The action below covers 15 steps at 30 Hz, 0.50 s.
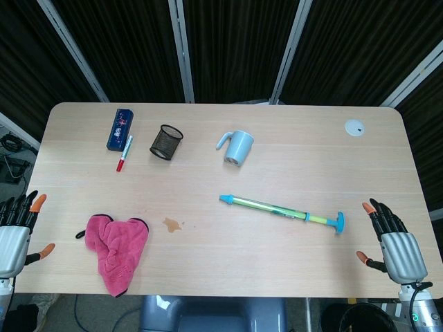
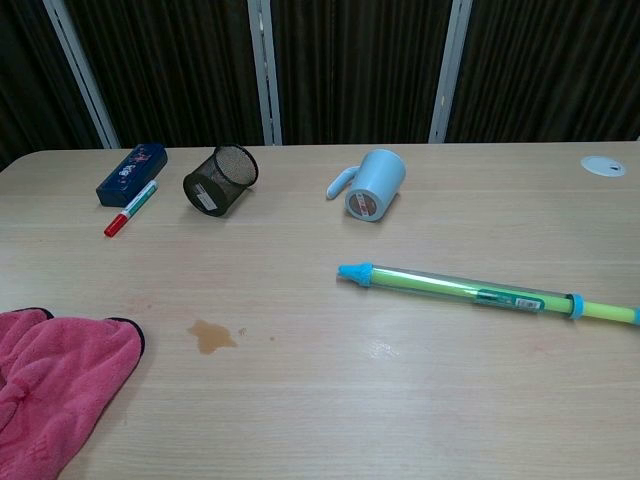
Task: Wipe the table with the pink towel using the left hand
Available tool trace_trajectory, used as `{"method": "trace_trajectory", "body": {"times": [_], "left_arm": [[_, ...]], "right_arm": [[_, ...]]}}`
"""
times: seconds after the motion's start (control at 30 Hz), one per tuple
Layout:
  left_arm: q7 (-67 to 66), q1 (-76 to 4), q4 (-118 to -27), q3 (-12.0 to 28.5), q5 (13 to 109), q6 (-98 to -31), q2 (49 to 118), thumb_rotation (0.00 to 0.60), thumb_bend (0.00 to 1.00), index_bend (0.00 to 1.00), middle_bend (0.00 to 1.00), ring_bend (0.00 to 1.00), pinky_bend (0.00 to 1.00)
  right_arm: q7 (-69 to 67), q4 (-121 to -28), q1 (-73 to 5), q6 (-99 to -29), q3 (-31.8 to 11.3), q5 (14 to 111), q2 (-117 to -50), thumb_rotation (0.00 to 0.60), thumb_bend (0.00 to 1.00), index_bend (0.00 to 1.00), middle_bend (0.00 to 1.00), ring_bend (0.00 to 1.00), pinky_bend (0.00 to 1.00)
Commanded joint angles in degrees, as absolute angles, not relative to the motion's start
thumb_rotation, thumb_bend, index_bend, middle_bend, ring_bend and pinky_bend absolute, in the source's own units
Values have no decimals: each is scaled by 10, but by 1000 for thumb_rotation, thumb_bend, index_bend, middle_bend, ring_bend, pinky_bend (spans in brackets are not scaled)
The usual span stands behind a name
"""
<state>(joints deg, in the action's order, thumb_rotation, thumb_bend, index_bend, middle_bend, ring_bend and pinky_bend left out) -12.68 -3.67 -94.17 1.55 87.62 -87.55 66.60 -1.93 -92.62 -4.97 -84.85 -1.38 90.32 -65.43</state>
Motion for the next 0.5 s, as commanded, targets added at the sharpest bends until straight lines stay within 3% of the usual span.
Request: {"method": "trace_trajectory", "body": {"times": [0.03, 0.5], "left_arm": [[-127, -36, -942, 16, 876, -876, 666, 600, 0, 0, 0, 0, 0], [-124, -38, -942, 15, 875, -871, 666, 600, 0, 0, 0, 0, 0]], "right_arm": [[-20, -926, -50, -849, -14, 904, -654, 600, 94, 0, 0, 0, 166], [-18, -925, -50, -849, -15, 904, -656, 600, 95, 0, 0, 0, 166]]}}
